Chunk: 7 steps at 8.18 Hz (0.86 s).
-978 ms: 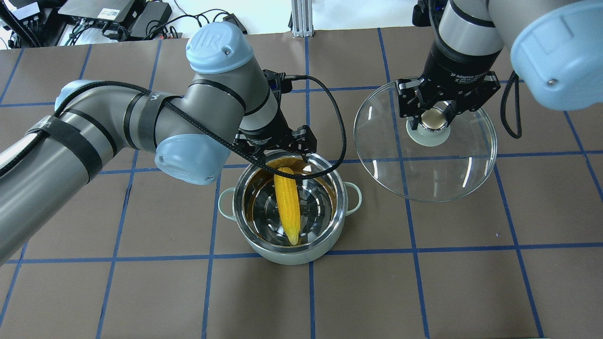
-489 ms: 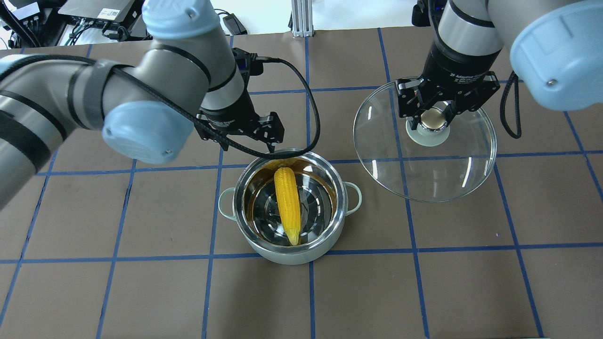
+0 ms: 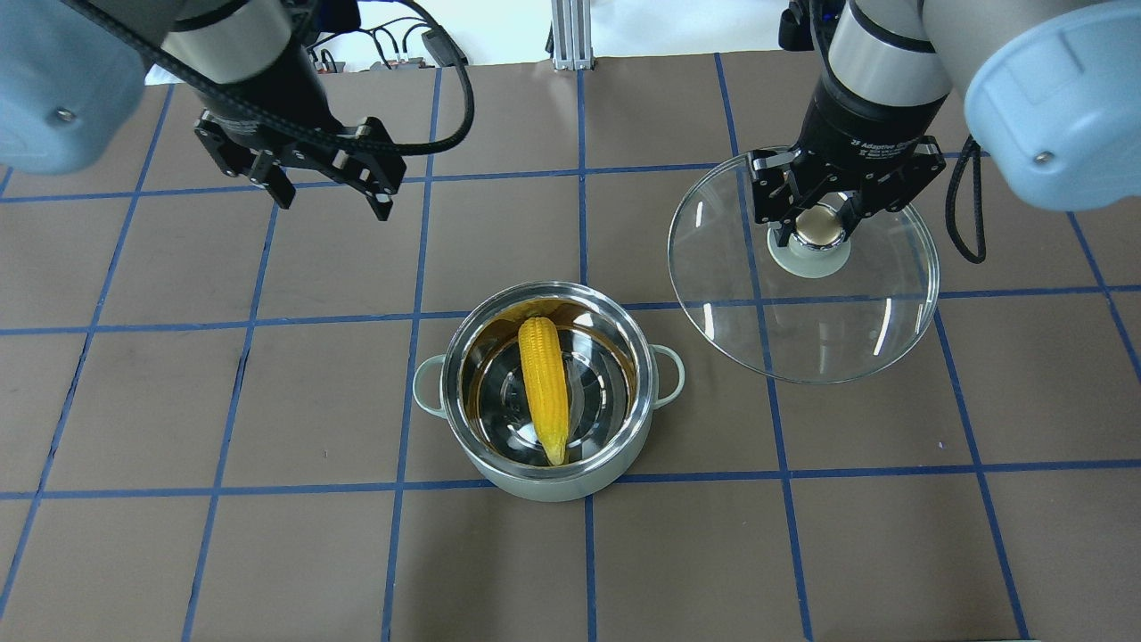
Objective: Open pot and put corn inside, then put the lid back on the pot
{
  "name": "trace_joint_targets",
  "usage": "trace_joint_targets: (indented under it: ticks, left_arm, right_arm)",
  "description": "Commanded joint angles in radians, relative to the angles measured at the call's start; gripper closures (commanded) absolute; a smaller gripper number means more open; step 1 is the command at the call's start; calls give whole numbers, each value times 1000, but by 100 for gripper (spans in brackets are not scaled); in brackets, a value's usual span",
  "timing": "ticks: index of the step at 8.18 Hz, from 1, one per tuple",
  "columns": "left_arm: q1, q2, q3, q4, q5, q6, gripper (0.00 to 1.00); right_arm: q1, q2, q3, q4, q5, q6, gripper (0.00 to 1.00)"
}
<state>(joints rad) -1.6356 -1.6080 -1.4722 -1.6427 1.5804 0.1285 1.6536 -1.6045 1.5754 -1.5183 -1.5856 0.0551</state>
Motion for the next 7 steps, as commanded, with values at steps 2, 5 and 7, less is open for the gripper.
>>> trace_joint_targets:
  ticks: [2,5,7]
  left_arm:
    - [112,42,29,-26,47,85,0]
    - [109,43,32,-23,47,74,0]
    - [111,42,24,-23,29,74,0]
  right_arm:
    - [3,0,2,0,-1,15,60]
    - [99,41,2,-28,0,77,61]
    - [269,109,0,-126,-5,262,61]
